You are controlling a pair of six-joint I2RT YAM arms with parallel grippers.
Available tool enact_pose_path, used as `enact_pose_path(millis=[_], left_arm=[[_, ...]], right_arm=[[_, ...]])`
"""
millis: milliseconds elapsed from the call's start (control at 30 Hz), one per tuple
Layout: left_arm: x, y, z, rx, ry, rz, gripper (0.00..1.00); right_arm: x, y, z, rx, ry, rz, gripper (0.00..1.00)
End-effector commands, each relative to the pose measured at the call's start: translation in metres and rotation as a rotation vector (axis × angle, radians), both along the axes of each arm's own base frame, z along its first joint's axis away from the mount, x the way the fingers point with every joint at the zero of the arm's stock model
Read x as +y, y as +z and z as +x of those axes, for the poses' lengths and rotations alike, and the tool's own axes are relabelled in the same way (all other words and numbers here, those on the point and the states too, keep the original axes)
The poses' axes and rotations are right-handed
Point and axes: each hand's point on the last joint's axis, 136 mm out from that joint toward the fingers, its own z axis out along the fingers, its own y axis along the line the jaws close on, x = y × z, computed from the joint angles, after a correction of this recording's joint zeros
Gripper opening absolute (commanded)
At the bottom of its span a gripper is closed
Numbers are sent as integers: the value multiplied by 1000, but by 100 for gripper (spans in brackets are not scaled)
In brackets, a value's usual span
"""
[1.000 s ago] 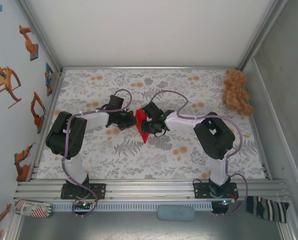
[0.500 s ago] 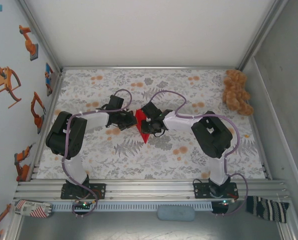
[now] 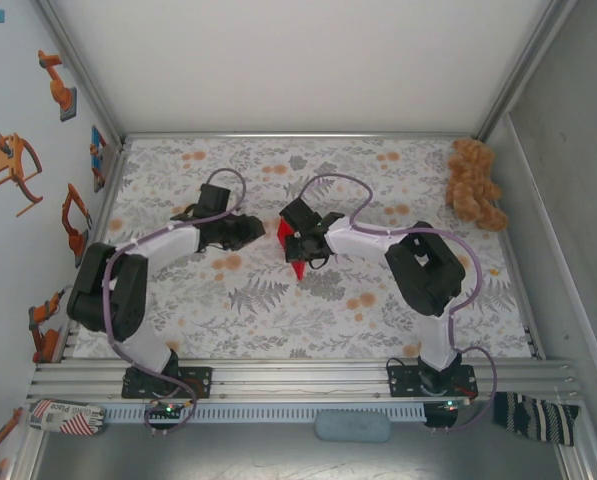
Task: Fold a paper plane with a square sheet of paper (pick it up from the middle)
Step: Move the paper plane to the top-center of the table.
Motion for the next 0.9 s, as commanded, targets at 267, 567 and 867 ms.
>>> enact_pose_path(millis=[267, 567, 867], left_arm=[[77, 25, -14, -74, 170, 234, 79], [77, 21, -18, -72, 153, 232, 93], [72, 15, -16, -50, 139, 219, 94]], right_arm=[[-50, 17, 73, -80, -55, -148, 6], [-66, -2, 106, -35, -92, -151, 7], [-76, -14, 109, -15, -105, -170, 17]])
